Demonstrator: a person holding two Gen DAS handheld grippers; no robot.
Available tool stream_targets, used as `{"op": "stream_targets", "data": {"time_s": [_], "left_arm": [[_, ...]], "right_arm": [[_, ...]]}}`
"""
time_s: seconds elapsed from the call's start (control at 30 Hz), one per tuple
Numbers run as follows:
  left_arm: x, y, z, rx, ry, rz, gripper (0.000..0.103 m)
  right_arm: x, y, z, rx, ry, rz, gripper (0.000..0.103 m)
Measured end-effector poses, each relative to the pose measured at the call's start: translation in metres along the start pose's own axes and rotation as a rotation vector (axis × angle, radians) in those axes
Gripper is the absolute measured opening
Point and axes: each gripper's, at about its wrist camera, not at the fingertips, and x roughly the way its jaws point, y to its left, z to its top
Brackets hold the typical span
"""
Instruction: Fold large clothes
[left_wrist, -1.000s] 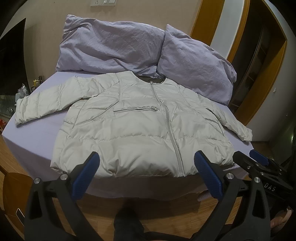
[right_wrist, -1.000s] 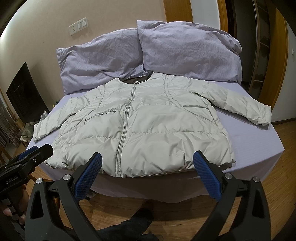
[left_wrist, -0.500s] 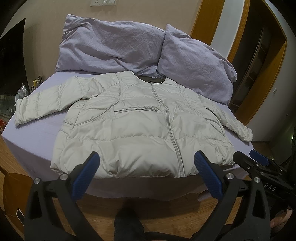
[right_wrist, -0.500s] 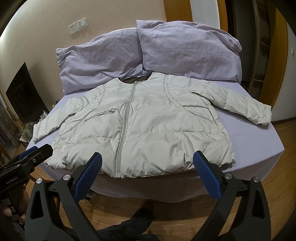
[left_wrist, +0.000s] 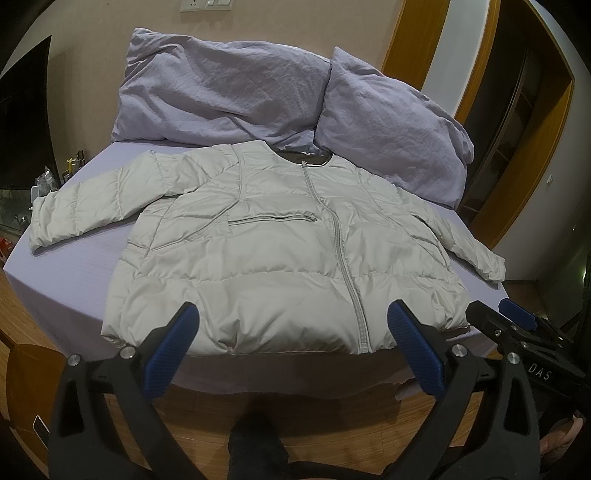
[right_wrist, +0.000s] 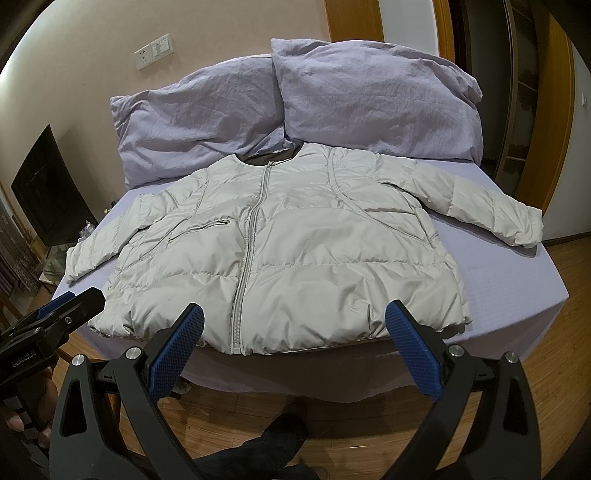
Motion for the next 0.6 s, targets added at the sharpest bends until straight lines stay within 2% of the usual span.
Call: {"op": "stream_targets", "data": {"time_s": [0.6], "left_arm": [[0.0002, 0.0001, 0.0002, -0.001, 0.002, 0.0, 0.101]], "right_arm": [[0.0002, 0.001, -0.0011, 0.001, 0.003, 0.001, 0.1]]}}
